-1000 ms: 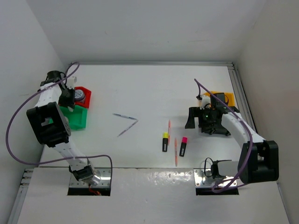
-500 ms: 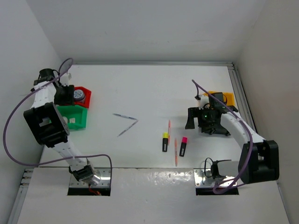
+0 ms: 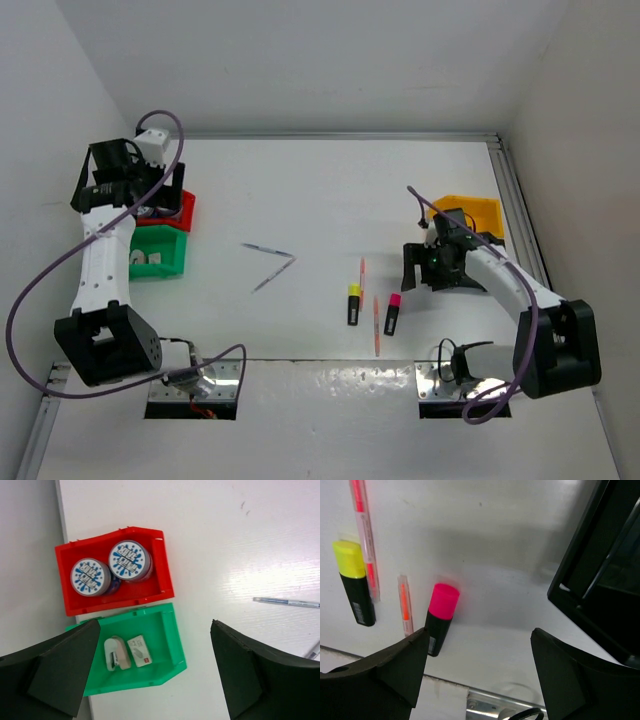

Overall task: Sort the stationery into containers
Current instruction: Pick up the pen from the center of the board.

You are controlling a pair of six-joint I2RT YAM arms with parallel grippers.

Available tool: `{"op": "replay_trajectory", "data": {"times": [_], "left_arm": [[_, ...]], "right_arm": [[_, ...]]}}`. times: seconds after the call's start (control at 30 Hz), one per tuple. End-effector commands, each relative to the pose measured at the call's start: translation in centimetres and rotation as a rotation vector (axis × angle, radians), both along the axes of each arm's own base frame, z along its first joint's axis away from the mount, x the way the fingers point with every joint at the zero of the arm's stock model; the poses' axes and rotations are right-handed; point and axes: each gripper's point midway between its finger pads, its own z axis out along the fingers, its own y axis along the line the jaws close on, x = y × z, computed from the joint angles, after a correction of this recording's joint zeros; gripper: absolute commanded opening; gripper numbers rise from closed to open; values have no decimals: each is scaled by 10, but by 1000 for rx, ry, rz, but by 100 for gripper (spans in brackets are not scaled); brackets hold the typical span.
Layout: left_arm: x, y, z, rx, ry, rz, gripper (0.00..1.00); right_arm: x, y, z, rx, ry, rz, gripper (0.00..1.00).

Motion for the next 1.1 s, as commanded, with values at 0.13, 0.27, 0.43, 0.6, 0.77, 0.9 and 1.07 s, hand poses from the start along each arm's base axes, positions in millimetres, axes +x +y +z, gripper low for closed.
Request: {"op": "replay_trajectory", "data": {"times": [0.13,0.27,0.43,0.6,0.77,0.9,1.07], "left_arm": [[2,1,0,10,-62,117,100],[-1,4,-6,8,-47,160,100],[-2,6,-8,7,-49,194,100],[-1,5,-10,4,-45,193,100],[1,5,-13,0,-36,195,100],[1,6,-15,2,-30,195,100],[0,3,-17,-4,-23,176,100]], "right_arm": [[-11,16,-6,-12,53,-29,81],[-17,20,-19,-77,79,-8,81],[-21,34,-28,-114,109,56,81],[-24,43,-39,-157,161,107,78],[-32,50,-51,-160,216,158,66],[-31,51,-50,-158,208,192,44],[-21,56,-37,-138,156,236,9]]}}
